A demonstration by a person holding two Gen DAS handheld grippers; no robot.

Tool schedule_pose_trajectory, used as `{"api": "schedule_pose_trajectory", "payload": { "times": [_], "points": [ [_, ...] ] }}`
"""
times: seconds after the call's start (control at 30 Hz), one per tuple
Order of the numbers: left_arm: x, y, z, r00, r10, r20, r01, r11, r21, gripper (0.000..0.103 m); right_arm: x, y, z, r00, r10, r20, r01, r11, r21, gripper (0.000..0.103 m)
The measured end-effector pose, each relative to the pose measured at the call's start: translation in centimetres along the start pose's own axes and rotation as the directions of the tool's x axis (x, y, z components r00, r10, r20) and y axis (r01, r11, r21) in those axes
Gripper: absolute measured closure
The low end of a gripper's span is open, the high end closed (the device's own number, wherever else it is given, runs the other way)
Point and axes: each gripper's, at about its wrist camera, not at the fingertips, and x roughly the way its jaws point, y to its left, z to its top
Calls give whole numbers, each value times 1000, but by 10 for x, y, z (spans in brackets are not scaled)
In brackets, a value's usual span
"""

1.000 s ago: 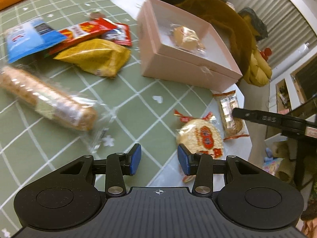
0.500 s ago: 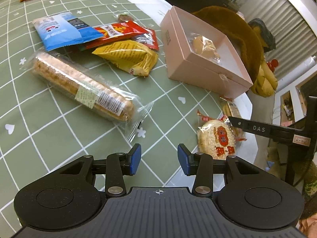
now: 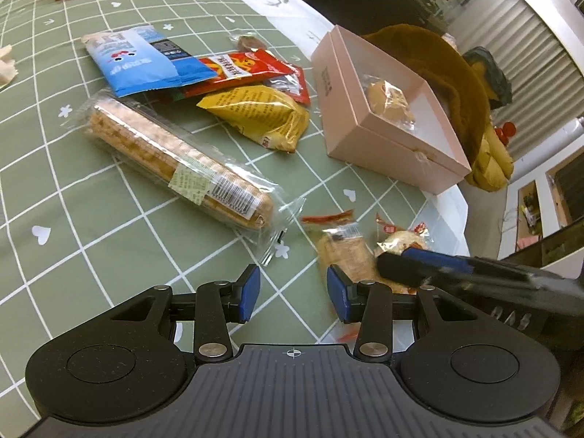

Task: Organize snacks

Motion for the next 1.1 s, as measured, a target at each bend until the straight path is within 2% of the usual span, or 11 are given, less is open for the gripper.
{"api": "schedule_pose_trajectory", "payload": {
  "times": [0.07, 0.1, 0.27, 0.33, 0.43, 0.6, 0.67, 0.83, 0.93, 0.97, 1.1],
  "points": [
    [0, -2, 0, 1000, -8, 2, 8, 1000, 3, 57, -2, 3, -3, 999, -37, 19, 38, 999, -31, 44],
    [0, -4, 0, 1000, -14, 2, 13, 1000, 7, 57, -4, 2, -4, 998, -58, 30, 59, 998, -37, 43],
    [12, -23, 3, 999, -29, -23, 30, 998, 47, 57, -16, -19, -9, 982, -173, 69, 173, 985, 6, 43],
    [23, -35, 4, 999, -8, -40, 11, 996, 93, 57, -20, -30, -12, 970, -227, 86, 224, 974, 37, 43],
    [46, -55, 1, 995, 67, -79, -52, 983, 178, 54, -23, -42, -19, 947, -301, 110, 295, 953, 67, 43],
    [53, -67, -1, 995, 86, -56, -70, 965, 251, 54, -28, -48, -28, 958, -270, 101, 266, 963, 52, 38],
    [50, -60, -1, 995, 88, -51, -73, 967, 243, 60, -26, -46, -30, 961, -259, 100, 255, 966, 44, 37],
    [38, -38, 2, 992, 125, -31, -116, 972, 203, 65, -5, -34, -29, 977, -208, 42, 208, 978, 8, 34],
    [32, -28, 2, 992, 122, -33, -114, 977, 182, 65, 13, -30, -28, 978, -208, 3, 208, 978, 2, 28],
    [31, -26, 1, 993, 114, -33, -107, 979, 177, 65, 19, -29, -27, 978, -209, -16, 209, 978, 8, 21],
    [30, -25, 1, 995, 98, -36, -91, 981, 172, 66, 26, -22, -26, 969, -249, -3, 249, 968, -43, 21]
  ]
}}
